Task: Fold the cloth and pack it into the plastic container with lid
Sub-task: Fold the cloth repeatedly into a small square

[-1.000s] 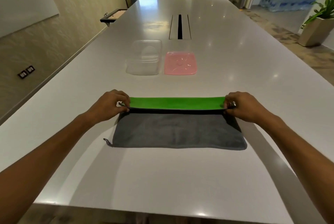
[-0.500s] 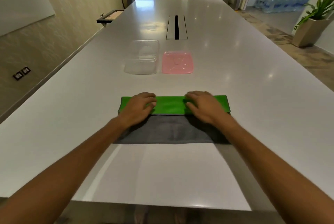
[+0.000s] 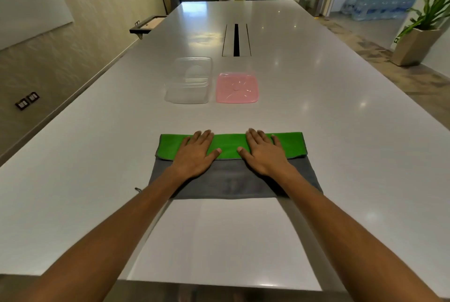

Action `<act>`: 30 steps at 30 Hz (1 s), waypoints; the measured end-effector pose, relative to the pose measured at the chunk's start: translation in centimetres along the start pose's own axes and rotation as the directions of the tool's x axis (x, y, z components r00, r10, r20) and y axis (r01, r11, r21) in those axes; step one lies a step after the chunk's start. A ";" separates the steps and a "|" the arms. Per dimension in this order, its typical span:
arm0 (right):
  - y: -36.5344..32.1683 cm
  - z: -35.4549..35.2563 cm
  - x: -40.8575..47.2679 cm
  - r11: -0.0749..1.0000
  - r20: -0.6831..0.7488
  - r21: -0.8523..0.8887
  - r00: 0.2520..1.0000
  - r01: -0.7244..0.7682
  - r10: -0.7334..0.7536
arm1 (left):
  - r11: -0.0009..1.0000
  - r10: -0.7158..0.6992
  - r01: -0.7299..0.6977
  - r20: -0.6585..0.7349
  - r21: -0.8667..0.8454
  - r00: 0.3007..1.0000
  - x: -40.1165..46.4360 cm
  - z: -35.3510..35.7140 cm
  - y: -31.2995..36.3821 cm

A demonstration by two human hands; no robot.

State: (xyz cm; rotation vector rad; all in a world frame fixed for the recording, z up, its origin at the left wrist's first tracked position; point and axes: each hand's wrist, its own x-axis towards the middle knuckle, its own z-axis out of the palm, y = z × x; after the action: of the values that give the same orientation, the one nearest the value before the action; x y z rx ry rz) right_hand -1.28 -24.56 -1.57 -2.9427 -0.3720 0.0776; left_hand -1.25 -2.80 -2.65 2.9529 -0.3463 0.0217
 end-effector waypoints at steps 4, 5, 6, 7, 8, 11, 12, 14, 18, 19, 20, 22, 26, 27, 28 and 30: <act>3.2 -0.4 -0.4 0.996 -0.005 -0.012 0.996 -0.092 0.092 | 0.999 -0.039 0.039 0.000 0.009 0.999 -0.1 -0.2 -1.4; 3.9 -0.5 -0.6 0.993 -0.011 -0.014 0.993 -0.114 0.114 | 0.999 -0.049 0.049 0.004 0.006 0.999 -0.2 -0.3 -1.8; 4.5 -0.6 -0.8 0.991 -0.017 -0.017 0.991 -0.135 0.135 | 0.998 -0.063 0.063 0.011 0.002 0.998 -0.2 -0.4 -2.3; 5.2 -0.8 -1.1 0.987 -0.022 -0.021 0.987 -0.157 0.157 | 0.997 -0.078 0.078 0.015 -0.002 0.997 -0.3 -0.5 -2.8; 5.8 -0.9 -1.3 0.983 -0.024 -0.023 0.983 -0.180 0.179 | 0.996 -0.093 0.093 0.018 0.000 0.995 -0.4 -0.6 -3.3; 7.3 -1.1 -1.8 0.973 -0.026 -0.019 0.973 -0.232 0.231 | 0.992 -0.119 0.119 0.008 0.032 0.993 -0.7 -0.9 -4.5; 7.6 -1.2 -1.9 0.971 -0.028 -0.015 0.971 -0.240 0.239 | 0.992 -0.122 0.122 0.005 0.041 0.992 -0.8 -1.0 -4.7; 7.9 -1.3 -2.1 0.968 -0.027 -0.003 0.968 -0.251 0.250 | 0.990 -0.133 0.133 -0.001 0.048 0.991 -0.9 -1.2 -4.8; 7.6 -1.5 -2.4 0.965 -0.043 0.003 0.965 -0.260 0.260 | 0.992 -0.128 0.127 -0.047 -0.025 0.991 -1.2 -1.6 -4.4; 7.3 -1.5 -2.5 0.967 -0.063 0.005 0.965 -0.256 0.256 | 0.993 -0.104 0.099 -0.073 -0.062 0.992 -1.4 -1.8 -4.1; 7.0 -1.6 -2.8 0.970 -0.085 0.008 0.966 -0.245 0.244 | 0.993 -0.070 0.060 -0.096 -0.099 0.993 -1.7 -2.0 -3.8; 6.1 -1.8 -3.5 0.979 -0.122 0.014 0.972 -0.201 0.201 | 0.986 0.033 -0.052 -0.119 -0.158 0.992 -2.4 -2.5 -3.2; 4.4 -2.7 -5.7 0.995 -0.119 0.018 0.988 -0.097 0.099 | 0.937 0.192 -0.218 -0.119 -0.272 0.974 -4.8 -3.1 -2.6; 4.1 -2.9 -6.4 0.997 -0.102 0.020 0.992 -0.076 0.077 | 0.923 0.204 -0.229 -0.114 -0.309 0.972 -5.3 -3.1 -2.6; 3.7 -3.0 -7.1 0.998 -0.088 0.018 0.995 -0.053 0.055 | 0.910 0.215 -0.239 -0.107 -0.339 0.971 -5.8 -3.1 -2.7; 2.7 -2.9 -8.4 1.000 -0.076 0.014 0.997 -0.006 0.007 | 0.884 0.263 -0.277 -0.089 -0.377 0.961 -6.7 -2.9 -2.6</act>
State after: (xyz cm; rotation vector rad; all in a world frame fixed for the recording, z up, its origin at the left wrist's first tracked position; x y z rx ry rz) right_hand -8.54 -29.78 1.06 -2.9230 -0.3493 -0.0304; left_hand -7.11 1.71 -0.50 2.4904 -0.6715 0.0355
